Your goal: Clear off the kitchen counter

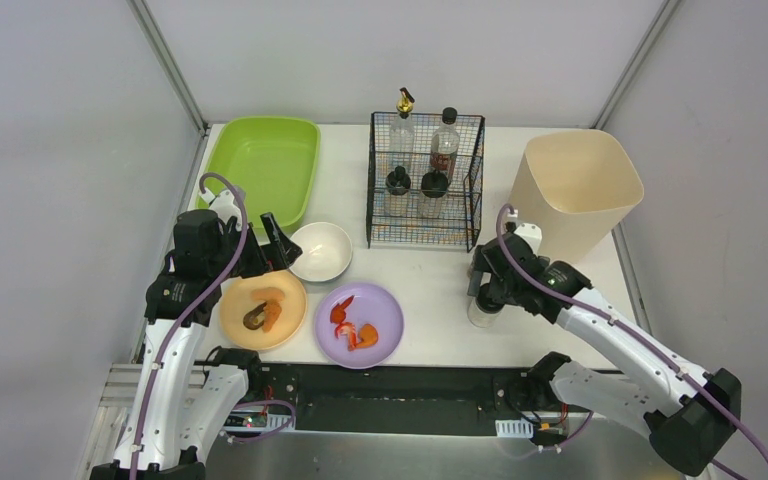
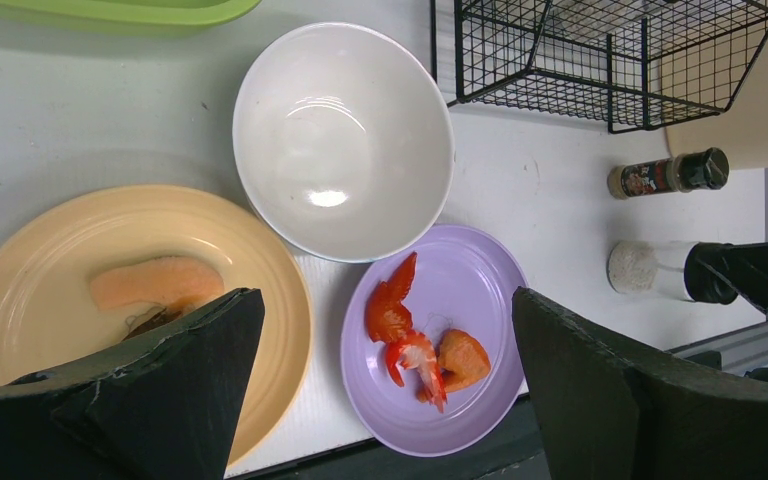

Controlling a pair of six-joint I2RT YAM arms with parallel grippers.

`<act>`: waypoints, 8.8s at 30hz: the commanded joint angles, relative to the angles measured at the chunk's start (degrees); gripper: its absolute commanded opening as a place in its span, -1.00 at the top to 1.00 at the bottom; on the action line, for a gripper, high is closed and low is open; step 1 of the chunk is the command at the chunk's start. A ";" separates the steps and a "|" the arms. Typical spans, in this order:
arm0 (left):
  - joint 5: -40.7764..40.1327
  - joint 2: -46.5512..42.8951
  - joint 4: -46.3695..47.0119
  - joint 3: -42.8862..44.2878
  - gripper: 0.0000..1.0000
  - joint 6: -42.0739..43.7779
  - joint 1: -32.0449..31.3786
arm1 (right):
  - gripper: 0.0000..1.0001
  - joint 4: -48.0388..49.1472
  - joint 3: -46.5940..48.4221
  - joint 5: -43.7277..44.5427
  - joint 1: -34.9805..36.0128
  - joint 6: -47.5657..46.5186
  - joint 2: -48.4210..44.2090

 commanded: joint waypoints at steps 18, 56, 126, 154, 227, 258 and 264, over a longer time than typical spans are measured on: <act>1.15 -0.35 1.25 -0.09 -0.99 -0.12 0.78 | -0.93 4.08 -3.39 -5.05 1.02 2.41 2.62; 0.92 0.12 1.26 -0.12 -0.99 -0.12 0.73 | 0.31 5.38 27.55 -0.98 8.39 -3.69 15.71; 0.55 -0.37 1.26 -0.25 -0.99 0.03 0.76 | -0.99 11.77 42.43 2.86 4.99 -11.36 32.11; 0.42 -0.57 1.26 -0.32 -0.99 -0.03 0.76 | -0.93 14.31 10.92 2.38 -6.07 -4.75 14.92; 0.86 -0.66 1.26 -0.31 -0.99 -0.12 0.74 | 0.61 7.58 38.24 3.23 2.64 -11.57 23.84; 1.08 0.11 1.26 -0.43 -0.99 -0.19 0.77 | 0.57 11.24 47.37 -2.66 -2.67 -10.36 46.16; 0.90 0.04 1.26 -0.39 -0.99 -0.12 0.78 | 0.45 10.55 47.63 -4.67 -3.37 -9.98 48.53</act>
